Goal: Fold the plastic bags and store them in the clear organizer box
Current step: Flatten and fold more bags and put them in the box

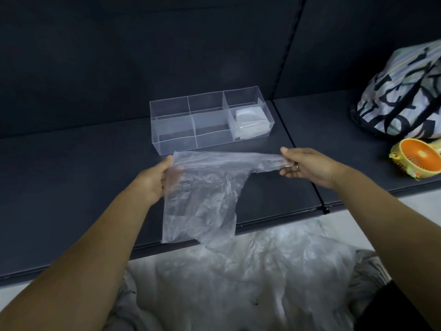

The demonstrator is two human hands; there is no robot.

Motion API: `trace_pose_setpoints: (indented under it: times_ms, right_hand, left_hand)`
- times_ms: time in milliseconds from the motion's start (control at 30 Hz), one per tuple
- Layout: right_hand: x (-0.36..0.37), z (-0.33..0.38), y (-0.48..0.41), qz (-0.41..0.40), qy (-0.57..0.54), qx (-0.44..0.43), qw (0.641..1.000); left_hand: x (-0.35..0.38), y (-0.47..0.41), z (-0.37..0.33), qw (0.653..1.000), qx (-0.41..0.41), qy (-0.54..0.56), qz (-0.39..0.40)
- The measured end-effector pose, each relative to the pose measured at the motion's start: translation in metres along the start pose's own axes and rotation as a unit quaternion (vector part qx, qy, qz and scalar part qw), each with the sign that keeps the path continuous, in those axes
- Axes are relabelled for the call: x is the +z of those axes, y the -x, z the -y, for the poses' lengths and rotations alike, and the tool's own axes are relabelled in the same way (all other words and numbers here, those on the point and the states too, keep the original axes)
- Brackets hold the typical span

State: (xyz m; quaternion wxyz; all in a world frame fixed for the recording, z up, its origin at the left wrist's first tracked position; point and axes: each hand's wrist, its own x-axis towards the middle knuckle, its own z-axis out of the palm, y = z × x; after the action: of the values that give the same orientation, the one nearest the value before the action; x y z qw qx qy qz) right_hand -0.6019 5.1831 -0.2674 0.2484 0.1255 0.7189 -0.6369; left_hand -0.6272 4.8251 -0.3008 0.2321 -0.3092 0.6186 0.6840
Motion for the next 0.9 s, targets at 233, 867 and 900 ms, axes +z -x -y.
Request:
trace_pose_setpoints:
  times_ms: [233, 867, 900]
  right_hand:
    - [-0.007, 0.0, -0.005, 0.108, -0.153, -0.036, 0.982]
    - [0.029, 0.013, 0.022, 0.137, -0.33, -0.116, 0.927]
    - [0.031, 0.012, 0.025, 0.125, -0.339, -0.104, 0.927]
  left_hand:
    - [0.006, -0.022, -0.009, 0.998, -0.007, 0.003, -0.063]
    - [0.004, 0.001, 0.012, 0.999, -0.04, 0.005, -0.028]
    - [0.005, 0.004, 0.012, 0.998, -0.029, -0.002, -0.049]
